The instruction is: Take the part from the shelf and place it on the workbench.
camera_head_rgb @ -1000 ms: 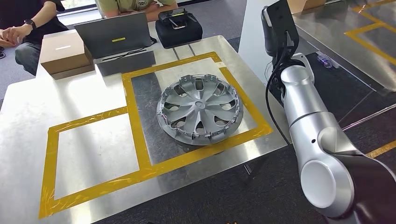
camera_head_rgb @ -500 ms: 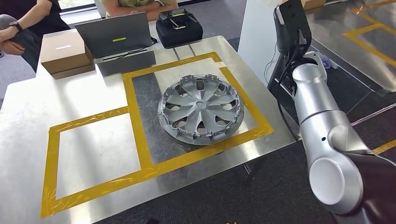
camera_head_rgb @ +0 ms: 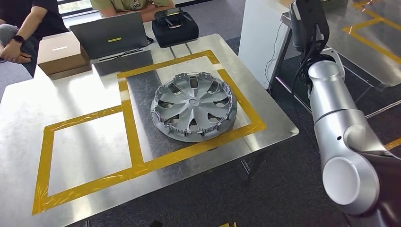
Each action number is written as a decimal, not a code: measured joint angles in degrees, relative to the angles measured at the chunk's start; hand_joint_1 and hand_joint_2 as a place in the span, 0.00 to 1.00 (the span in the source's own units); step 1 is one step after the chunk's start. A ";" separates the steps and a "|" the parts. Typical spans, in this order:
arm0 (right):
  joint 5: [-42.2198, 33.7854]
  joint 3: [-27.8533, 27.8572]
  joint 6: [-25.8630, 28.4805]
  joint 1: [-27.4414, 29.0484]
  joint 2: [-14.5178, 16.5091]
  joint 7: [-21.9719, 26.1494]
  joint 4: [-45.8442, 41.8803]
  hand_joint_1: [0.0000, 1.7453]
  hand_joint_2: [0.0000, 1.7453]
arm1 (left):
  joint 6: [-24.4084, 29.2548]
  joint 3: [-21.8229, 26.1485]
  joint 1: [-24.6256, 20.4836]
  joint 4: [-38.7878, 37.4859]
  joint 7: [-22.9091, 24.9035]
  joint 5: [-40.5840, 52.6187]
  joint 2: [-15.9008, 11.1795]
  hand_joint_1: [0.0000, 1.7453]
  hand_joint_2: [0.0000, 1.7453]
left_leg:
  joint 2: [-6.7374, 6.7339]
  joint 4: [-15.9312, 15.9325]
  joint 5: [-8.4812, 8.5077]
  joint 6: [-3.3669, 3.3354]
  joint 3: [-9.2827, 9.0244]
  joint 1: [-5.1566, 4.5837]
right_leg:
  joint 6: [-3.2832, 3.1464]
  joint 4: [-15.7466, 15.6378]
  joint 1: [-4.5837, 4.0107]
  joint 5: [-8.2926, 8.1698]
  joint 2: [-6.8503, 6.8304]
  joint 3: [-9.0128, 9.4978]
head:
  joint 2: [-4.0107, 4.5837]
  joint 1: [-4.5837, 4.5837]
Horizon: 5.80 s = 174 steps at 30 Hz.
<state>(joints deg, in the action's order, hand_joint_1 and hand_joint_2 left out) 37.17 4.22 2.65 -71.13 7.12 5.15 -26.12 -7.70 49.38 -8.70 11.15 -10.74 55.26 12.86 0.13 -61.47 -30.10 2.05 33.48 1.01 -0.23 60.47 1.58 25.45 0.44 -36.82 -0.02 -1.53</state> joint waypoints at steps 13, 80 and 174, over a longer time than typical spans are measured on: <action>0.72 0.00 -0.13 -1.74 -0.80 -0.17 -0.04 0.00 0.00 | 0.01 0.02 -0.31 0.01 0.37 -0.02 0.07 0.00 0.00 | 0.04 2.26 -1.22 -2.08 -4.52 -1.42 | 1.00 -1.09 -0.67 -5.66 -0.19 -3.82 | 0.00 -0.71; -3.70 0.00 -0.40 -1.82 -4.54 2.36 -1.11 0.00 0.00 | 2.61 0.04 0.11 0.04 -0.78 -0.40 -0.32 0.00 0.00 | 0.36 3.14 2.01 -1.97 -1.94 -0.44 | -2.10 -3.28 -0.83 -5.08 -0.93 -1.14 | 0.00 -0.58; -20.98 21.80 2.88 60.01 -0.46 1.46 12.09 0.00 0.00 | 3.62 0.79 -0.16 0.15 -0.51 1.69 -0.29 0.00 0.00 | -3.24 3.27 3.13 -3.50 -0.67 -0.61 | 3.59 10.60 0.16 3.82 -0.74 -4.83 | 0.00 -0.12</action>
<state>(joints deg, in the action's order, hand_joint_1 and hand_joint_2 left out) 16.19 26.01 5.53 -11.12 6.66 6.62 -14.03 -4.09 50.17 -8.85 11.30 -11.25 56.95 12.57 -3.11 -58.20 -26.97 -1.45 32.80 0.41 3.37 71.07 1.73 29.28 -0.30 -41.65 -0.02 -1.64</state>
